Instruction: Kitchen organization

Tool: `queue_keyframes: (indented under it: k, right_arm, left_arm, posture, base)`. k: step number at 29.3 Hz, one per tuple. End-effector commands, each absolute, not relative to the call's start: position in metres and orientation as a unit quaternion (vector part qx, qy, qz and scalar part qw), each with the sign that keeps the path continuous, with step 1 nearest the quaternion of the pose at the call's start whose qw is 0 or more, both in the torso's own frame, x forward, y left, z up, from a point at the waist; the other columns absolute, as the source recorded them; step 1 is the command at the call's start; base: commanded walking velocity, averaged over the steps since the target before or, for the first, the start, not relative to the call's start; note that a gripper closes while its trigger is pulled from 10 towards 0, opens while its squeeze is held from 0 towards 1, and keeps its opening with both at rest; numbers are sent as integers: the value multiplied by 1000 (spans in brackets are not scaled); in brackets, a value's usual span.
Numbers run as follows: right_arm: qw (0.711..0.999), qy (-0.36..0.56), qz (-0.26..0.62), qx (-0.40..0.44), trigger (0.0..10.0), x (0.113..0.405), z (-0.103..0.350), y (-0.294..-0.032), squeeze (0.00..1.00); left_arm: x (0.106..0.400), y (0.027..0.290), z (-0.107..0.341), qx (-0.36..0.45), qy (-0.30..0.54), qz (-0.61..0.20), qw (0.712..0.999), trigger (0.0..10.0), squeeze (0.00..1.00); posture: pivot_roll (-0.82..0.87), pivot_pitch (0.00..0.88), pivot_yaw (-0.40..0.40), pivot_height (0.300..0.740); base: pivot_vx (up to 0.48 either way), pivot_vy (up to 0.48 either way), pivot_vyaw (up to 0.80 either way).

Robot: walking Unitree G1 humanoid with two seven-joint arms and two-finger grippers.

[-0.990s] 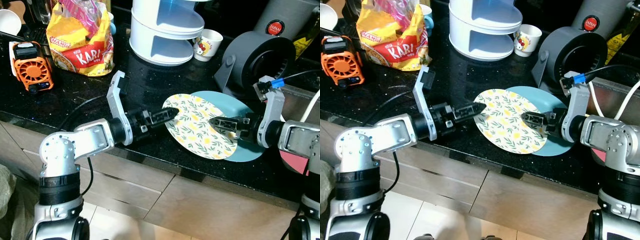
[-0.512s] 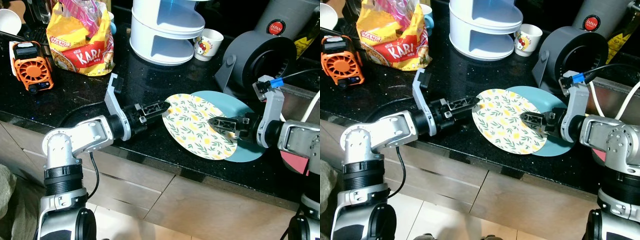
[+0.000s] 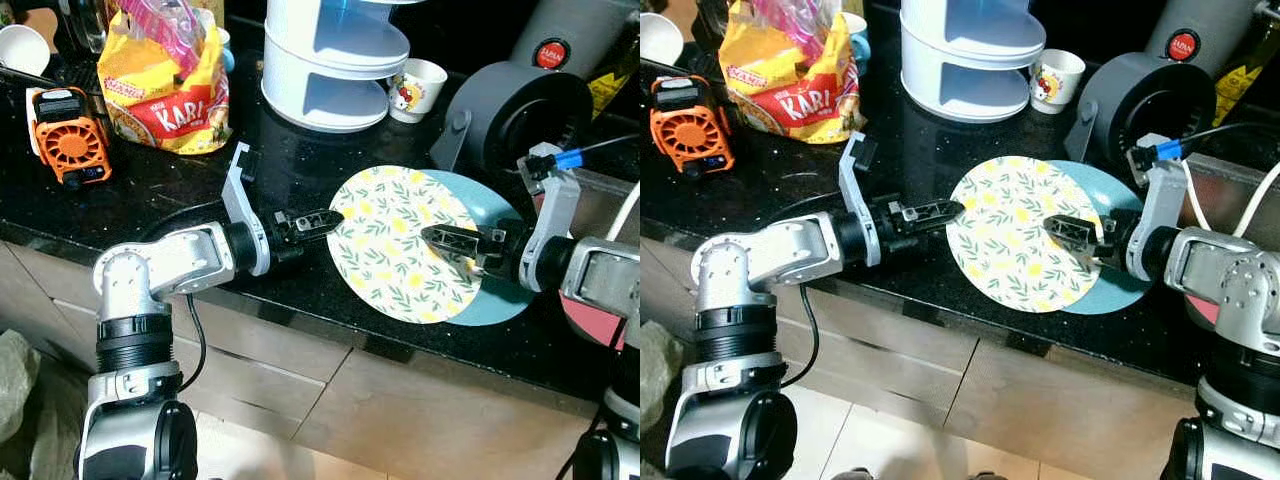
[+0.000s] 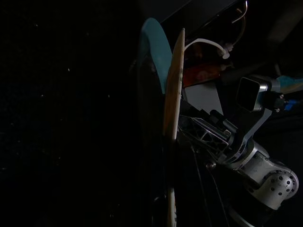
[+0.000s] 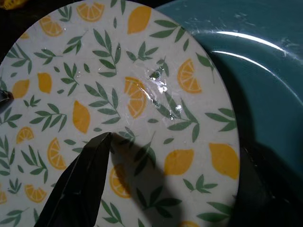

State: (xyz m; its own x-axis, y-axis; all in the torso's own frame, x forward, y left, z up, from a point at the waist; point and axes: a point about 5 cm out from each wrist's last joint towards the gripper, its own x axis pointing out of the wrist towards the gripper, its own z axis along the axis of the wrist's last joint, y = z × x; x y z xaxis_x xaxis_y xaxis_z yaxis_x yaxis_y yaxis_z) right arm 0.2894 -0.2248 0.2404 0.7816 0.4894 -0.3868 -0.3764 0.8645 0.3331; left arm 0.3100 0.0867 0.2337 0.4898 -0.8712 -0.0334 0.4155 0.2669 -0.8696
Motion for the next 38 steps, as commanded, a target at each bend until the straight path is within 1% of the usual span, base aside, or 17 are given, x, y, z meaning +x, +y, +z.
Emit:
queue_keyframes:
  k: [1, 8, 11, 12, 14, 15, 16, 19, 20, 22, 23, 25, 28, 30, 32, 35, 38]
  right_arm:
    - [928, 265, 228, 124, 10000, 288, 228, -223, 0]
    - [934, 208, 254, 142, 10000, 292, 240, -217, 0]
    - [942, 153, 259, 147, 10000, 297, 252, -217, 0]
    - [942, 153, 259, 147, 10000, 297, 252, -217, 0]
    - [947, 104, 266, 146, 10000, 299, 262, -217, 0]
    - [947, 104, 266, 146, 10000, 299, 262, -217, 0]
    - [947, 66, 274, 156, 10000, 299, 270, -217, 0]
    - [924, -41, 318, 207, 10000, 294, 292, -219, 0]
    - [924, -41, 318, 207, 10000, 294, 292, -219, 0]
    - [914, -69, 333, 223, 10000, 290, 297, -220, 0]
    - [901, -101, 345, 243, 10000, 287, 301, -224, 0]
    - [887, -156, 348, 261, 10000, 281, 307, -233, 0]
    - [885, -174, 343, 263, 10000, 280, 307, -237, 0]
    - [891, -194, 324, 254, 10000, 279, 299, -243, 0]
    - [889, -191, 332, 253, 10000, 275, 289, -243, 0]
    - [886, -184, 343, 251, 10000, 273, 284, -240, 0]
    - [877, -166, 369, 260, 10000, 268, 270, -238, 0]
  left_arm:
    - [306, 80, 207, -432, 325, -419, 730, 0, 0]
    - [304, 83, 212, -425, 311, -420, 739, 0, 0]
    - [305, 93, 218, -425, 293, -408, 753, 0, 0]
    - [305, 93, 218, -425, 293, -408, 753, 0, 0]
    - [307, 104, 223, -419, 275, -392, 771, 0, 0]
    - [307, 104, 223, -419, 275, -392, 771, 0, 0]
    - [309, 109, 227, -417, 265, -386, 779, 0, 0]
    - [310, 127, 243, -407, 226, -374, 802, 0, 0]
    - [310, 127, 243, -407, 226, -374, 802, 0, 0]
    - [310, 131, 247, -402, 215, -371, 809, 0, 0]
    - [309, 135, 250, -395, 204, -370, 816, 0, 0]
    - [306, 140, 257, -381, 185, -375, 825, 0, 0]
    - [304, 141, 260, -374, 176, -379, 828, 0, 0]
    - [299, 143, 268, -350, 149, -388, 840, 0, 0]
    - [294, 143, 276, -337, 123, -399, 844, 0, 0]
    - [292, 142, 280, -332, 111, -408, 843, 0, 0]
    - [283, 138, 292, -310, 71, -442, 838, 0, 0]
  posture:
    - [51, 128, -98, 740]
    - [59, 119, -102, 740]
    - [67, 113, -106, 740]
    - [67, 113, -106, 740]
    - [69, 111, -107, 740]
    - [69, 111, -107, 740]
    - [73, 112, -106, 740]
    - [79, 113, -106, 740]
    - [79, 113, -106, 740]
    - [82, 114, -105, 740]
    - [85, 114, -106, 740]
    - [88, 113, -104, 740]
    - [90, 113, -103, 740]
    - [96, 109, -100, 740]
    - [98, 111, -98, 740]
    - [100, 109, -96, 740]
    - [100, 105, -94, 740]
  base:
    - [0, 0, 0]
    - [0, 0, 0]
    - [0, 0, 0]
    - [0, 0, 0]
    - [0, 0, 0]
    - [0, 0, 0]
    - [0, 0, 0]
    - [0, 0, 0]
    - [0, 0, 0]
    - [0, 0, 0]
    - [0, 0, 0]
    - [0, 0, 0]
    - [0, 0, 0]
    - [0, 0, 0]
    - [0, 0, 0]
    - [0, 0, 0]
    - [0, 0, 0]
